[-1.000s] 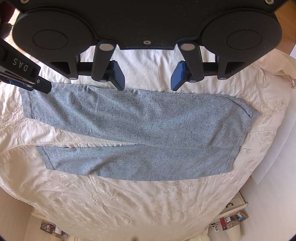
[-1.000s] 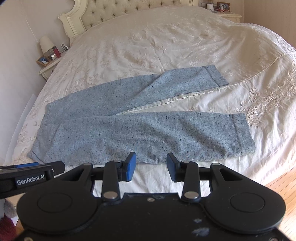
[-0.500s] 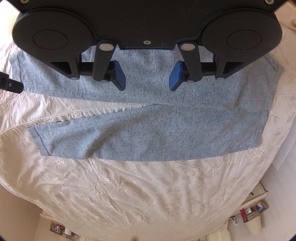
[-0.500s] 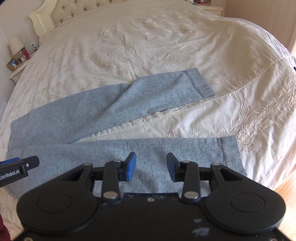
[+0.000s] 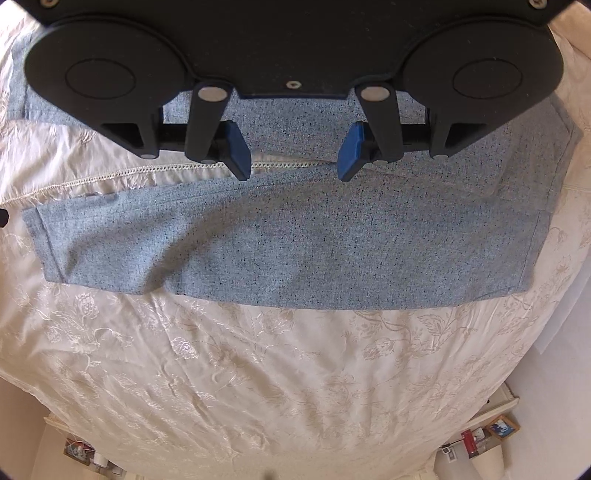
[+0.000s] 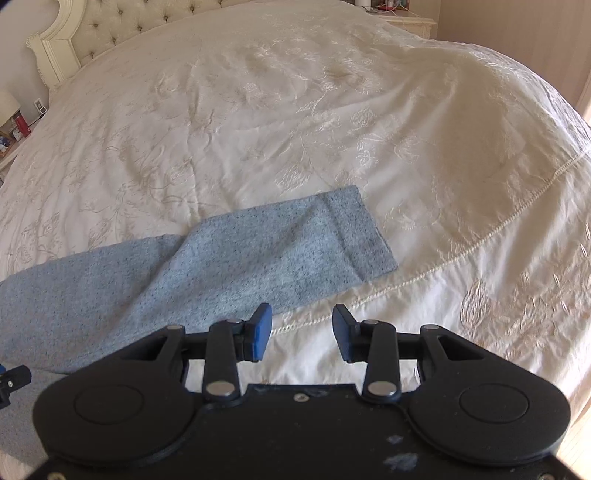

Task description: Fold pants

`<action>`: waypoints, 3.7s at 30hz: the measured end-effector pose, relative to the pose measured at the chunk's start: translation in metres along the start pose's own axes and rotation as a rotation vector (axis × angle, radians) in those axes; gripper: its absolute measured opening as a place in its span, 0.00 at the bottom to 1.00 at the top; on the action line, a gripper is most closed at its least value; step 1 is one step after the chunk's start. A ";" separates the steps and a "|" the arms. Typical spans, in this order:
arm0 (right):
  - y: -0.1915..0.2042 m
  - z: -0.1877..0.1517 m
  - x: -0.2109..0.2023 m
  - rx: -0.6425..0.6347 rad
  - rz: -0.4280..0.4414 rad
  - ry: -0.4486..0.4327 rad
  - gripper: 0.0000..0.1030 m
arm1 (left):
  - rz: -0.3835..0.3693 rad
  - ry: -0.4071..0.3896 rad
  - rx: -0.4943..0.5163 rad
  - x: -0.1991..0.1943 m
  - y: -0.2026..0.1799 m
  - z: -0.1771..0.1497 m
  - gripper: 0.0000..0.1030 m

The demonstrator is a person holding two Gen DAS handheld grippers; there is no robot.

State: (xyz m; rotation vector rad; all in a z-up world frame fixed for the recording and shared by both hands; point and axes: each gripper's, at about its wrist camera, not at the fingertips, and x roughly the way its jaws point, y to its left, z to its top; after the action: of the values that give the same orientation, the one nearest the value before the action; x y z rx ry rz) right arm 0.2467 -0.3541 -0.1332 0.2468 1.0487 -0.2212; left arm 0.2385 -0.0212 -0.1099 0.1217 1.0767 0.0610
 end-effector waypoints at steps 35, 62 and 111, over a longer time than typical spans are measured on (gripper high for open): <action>-0.062 0.109 0.155 -0.225 0.243 0.056 0.11 | 0.110 0.093 -0.110 0.053 -0.060 0.022 0.56; -0.126 0.074 0.144 0.001 0.227 0.082 0.31 | 0.039 0.086 0.031 0.111 -0.090 0.023 0.58; -0.158 -0.126 0.064 0.033 0.054 0.274 0.01 | -0.050 0.371 0.125 0.044 -0.085 -0.144 0.55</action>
State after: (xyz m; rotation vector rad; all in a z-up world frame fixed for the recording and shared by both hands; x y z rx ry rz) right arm 0.1272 -0.4703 -0.2645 0.3416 1.3090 -0.1587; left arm 0.1318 -0.0908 -0.2270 0.2012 1.4536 -0.0309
